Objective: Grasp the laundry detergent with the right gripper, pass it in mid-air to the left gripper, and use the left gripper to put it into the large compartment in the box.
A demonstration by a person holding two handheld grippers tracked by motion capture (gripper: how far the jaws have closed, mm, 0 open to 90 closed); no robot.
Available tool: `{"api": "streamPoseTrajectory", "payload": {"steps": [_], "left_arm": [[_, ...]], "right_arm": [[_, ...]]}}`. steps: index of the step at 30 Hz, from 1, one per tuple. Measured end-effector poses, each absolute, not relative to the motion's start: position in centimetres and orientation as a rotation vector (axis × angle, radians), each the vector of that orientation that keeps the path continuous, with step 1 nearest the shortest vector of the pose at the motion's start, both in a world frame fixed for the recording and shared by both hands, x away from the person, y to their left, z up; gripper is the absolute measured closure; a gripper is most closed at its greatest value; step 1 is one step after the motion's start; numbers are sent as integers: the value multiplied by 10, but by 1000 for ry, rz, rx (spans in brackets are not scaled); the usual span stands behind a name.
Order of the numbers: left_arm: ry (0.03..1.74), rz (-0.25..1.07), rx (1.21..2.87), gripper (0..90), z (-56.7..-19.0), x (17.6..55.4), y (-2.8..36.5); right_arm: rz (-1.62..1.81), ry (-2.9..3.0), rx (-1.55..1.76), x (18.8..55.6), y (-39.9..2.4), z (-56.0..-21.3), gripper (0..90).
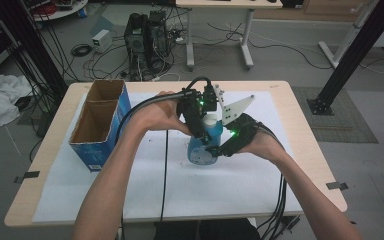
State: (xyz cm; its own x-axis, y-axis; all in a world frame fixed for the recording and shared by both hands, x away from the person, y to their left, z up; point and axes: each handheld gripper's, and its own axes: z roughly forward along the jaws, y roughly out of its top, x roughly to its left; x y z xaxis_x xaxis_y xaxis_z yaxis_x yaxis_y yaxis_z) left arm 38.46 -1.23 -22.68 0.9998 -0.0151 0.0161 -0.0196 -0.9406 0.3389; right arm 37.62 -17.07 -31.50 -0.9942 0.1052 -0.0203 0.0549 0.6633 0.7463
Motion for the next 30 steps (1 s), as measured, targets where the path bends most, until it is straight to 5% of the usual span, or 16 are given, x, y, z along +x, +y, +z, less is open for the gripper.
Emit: {"api": "streamPoseTrajectory", "payload": {"steps": [30], "left_arm": [[178, 93, 2776, 377, -193, 387, 34]], "right_arm": [[1022, 2838, 364, 373, -209, -305, 166]]}}
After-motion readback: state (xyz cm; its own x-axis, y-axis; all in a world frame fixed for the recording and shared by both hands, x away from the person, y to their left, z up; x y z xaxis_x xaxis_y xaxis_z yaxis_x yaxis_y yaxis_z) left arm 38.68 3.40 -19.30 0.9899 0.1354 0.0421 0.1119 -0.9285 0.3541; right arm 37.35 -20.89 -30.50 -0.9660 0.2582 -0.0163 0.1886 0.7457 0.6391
